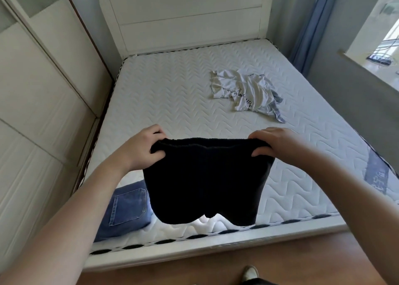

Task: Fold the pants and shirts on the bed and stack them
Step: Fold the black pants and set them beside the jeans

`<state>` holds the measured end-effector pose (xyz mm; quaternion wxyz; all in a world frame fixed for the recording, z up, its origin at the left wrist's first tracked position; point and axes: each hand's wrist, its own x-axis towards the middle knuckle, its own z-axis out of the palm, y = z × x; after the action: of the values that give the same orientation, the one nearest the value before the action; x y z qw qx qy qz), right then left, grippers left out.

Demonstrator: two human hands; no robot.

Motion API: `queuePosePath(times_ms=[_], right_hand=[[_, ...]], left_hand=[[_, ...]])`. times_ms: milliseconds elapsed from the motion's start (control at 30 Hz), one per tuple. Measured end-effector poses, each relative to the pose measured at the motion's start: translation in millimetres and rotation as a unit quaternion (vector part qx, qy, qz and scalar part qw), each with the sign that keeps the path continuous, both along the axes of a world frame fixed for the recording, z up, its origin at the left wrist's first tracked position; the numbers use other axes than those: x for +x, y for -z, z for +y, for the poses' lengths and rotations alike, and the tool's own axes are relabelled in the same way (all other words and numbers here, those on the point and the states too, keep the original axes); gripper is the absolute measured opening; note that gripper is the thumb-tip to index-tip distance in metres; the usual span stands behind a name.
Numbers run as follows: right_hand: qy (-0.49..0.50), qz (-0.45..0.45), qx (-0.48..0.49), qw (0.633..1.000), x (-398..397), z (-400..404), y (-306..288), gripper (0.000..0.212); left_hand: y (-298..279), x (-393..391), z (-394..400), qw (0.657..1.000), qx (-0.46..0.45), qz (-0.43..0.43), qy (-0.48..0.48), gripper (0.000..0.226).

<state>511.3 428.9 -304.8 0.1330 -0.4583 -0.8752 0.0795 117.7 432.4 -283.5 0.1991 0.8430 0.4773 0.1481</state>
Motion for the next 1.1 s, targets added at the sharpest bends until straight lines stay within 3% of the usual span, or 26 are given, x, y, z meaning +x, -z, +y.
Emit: queuePosePath(times_ms=[133,267,467,767,933,1100], right_hand=[[0.008,0.048,-0.011,0.999,30,5,3,0.065],[0.007,0.091,-0.017,0.996,42,14,7,0.046],[-0.092,0.105,-0.022,0.990,48,28,13,0.029],[-0.091,0.073,-0.018,0.993,27,66,21,0.039],[-0.083,0.081,0.047,0.992,5,75,13,0.054],[0.005,0.136,0.096,0.986,-20,86,8,0.053]], left_hand=[[-7,27,5,0.998,-0.028,-0.045,-0.026,0.044],[-8,37,7,0.989,-0.034,-0.107,-0.098,0.046],[-8,24,4,0.965,-0.063,-0.162,-0.199,0.043],[9,-9,19,0.956,-0.092,-0.177,-0.213,0.021],[14,-33,40,0.962,-0.084,-0.174,-0.191,0.022],[23,-63,60,0.965,-0.062,-0.167,-0.190,0.019]])
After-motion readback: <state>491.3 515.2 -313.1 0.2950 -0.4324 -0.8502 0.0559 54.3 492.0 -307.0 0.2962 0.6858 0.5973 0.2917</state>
